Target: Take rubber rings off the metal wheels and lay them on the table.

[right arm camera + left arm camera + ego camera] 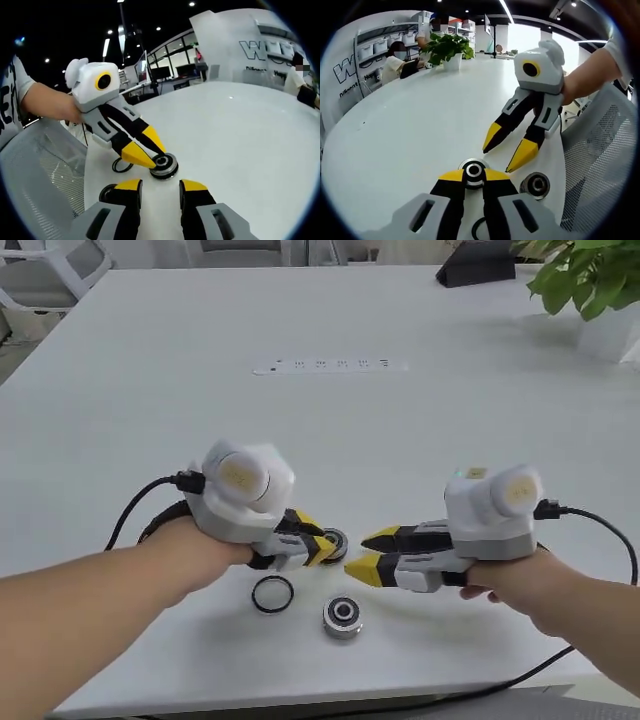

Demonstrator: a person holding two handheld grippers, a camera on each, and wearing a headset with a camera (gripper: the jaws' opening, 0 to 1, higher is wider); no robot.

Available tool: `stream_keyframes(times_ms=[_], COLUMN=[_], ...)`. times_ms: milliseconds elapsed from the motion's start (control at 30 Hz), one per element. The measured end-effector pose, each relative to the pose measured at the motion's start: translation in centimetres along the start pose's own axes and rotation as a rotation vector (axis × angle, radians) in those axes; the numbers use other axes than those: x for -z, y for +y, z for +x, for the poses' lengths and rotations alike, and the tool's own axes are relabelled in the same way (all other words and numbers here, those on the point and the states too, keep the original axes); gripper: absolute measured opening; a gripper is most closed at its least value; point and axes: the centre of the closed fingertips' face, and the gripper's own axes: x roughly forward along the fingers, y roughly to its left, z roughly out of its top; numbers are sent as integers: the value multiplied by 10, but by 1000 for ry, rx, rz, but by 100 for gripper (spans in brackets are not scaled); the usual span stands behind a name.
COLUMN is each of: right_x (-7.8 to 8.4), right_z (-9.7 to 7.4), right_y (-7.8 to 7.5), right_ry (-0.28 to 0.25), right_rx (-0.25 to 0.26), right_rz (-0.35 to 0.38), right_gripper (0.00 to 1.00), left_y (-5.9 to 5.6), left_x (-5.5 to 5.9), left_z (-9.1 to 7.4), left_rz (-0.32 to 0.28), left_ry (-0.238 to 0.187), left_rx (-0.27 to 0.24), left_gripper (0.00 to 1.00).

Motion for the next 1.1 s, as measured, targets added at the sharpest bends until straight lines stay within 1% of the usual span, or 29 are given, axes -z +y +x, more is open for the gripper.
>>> stream_keyframes(times_ms=[400, 533, 600, 633, 667, 900, 967, 1100], right_x=[-5, -6, -6, -5, -5, -6, -4, -4], right_z=[10, 15, 17, 18, 19, 24, 26, 28], right_y=[-3, 0, 0, -2, -3, -3, -4, -3], right_ry=[14, 30, 36, 44, 48, 61, 79, 77], right_rx=[12, 6, 14, 30, 36, 51, 65, 64], right_rz=[-37, -67, -79, -86, -88, -117, -151, -151], right_gripper=[28, 27, 27, 27, 27, 28, 28, 27], left_y=[0, 0, 0, 0, 0, 0, 0, 0], left_x=[0, 0, 0, 0, 0, 1, 1, 1], left_z=[0, 0, 0, 0, 0, 0, 0, 0], left_rz=[4, 2, 0, -1, -1, -3, -4, -4], left_ry=[6, 6, 6, 6, 6, 7, 7, 8], left_rx=[-22, -23, -27, -29, -30, -39, -40, -42], left_gripper=[7, 7, 7, 7, 7, 7, 7, 7])
